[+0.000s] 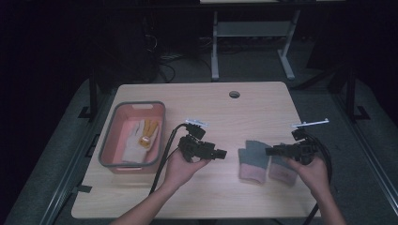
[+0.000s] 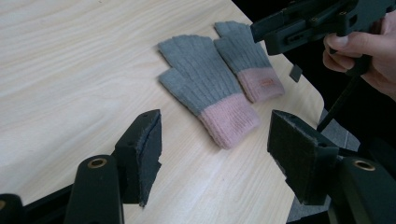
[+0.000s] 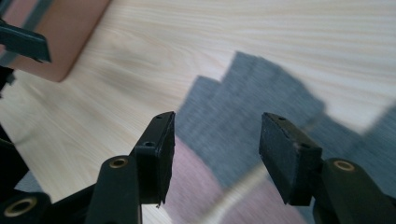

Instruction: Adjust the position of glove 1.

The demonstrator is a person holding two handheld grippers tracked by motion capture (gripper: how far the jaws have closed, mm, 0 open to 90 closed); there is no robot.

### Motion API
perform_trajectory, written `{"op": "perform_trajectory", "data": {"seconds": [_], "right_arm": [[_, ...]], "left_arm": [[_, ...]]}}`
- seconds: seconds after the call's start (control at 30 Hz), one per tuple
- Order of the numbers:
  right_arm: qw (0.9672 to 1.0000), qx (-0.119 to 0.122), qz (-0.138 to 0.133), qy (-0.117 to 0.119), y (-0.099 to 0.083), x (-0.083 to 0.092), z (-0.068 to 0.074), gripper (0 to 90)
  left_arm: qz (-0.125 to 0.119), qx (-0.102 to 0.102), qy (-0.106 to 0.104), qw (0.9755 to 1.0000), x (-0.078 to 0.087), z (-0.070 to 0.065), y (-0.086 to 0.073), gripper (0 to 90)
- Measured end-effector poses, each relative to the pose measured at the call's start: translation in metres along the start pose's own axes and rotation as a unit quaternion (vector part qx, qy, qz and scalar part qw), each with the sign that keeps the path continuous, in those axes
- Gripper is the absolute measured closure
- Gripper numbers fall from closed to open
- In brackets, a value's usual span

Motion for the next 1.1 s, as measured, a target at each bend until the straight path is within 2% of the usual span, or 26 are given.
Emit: {"op": "perform_trajectory", "data": {"seconds": [0.2, 0.33, 0.53, 0.63, 0.8, 0.9, 1.03, 1.1], "right_arm": [[0.9995, 0.001, 0.007, -0.032, -0.012, 0.004, -0.011, 45.3], [0.9977, 0.015, 0.010, -0.065, -0.019, 0.003, -0.014, 46.0], [0.9959, 0.016, 0.013, -0.088, -0.028, 0.001, -0.021, 46.1], [0.9936, 0.009, 0.013, -0.112, -0.033, 0.002, -0.025, 46.7], [0.9907, 0.002, 0.022, -0.135, -0.040, -0.003, -0.030, 47.6], [0.9858, 0.014, 0.037, -0.164, -0.044, -0.008, -0.031, 49.8], [0.9837, 0.020, 0.034, -0.176, -0.046, -0.012, -0.030, 50.9], [0.9828, 0.021, 0.028, -0.181, -0.048, -0.013, -0.028, 52.0]], "left_arm": [[0.003, 0.000, -0.003, 1.0000, -0.007, -0.003, -0.002, 34.9], [0.003, 0.000, -0.006, 1.0000, -0.010, -0.004, -0.004, 34.8], [0.006, 0.003, -0.008, 0.9999, -0.014, -0.002, -0.009, 34.3], [0.009, 0.004, -0.011, 0.9999, -0.016, -0.002, -0.011, 34.3], [0.010, 0.005, -0.012, 0.9999, -0.019, -0.003, -0.013, 34.2], [0.015, 0.003, -0.009, 0.9998, -0.020, -0.004, -0.014, 33.8], [0.024, -0.003, -0.007, 0.9997, -0.021, -0.005, -0.015, 33.9], [0.020, -0.002, -0.008, 0.9998, -0.021, -0.005, -0.016, 33.9]]}}
Point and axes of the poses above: each handheld gripper's, and its own axes: x roughly backward along the jaws, y roughly out of its top, z roughly to its left, the point moved 1 cm from there along -x, roughly forward along the jaws, and after that the axes turned 4 degrees about z, right-handed, at the moved point
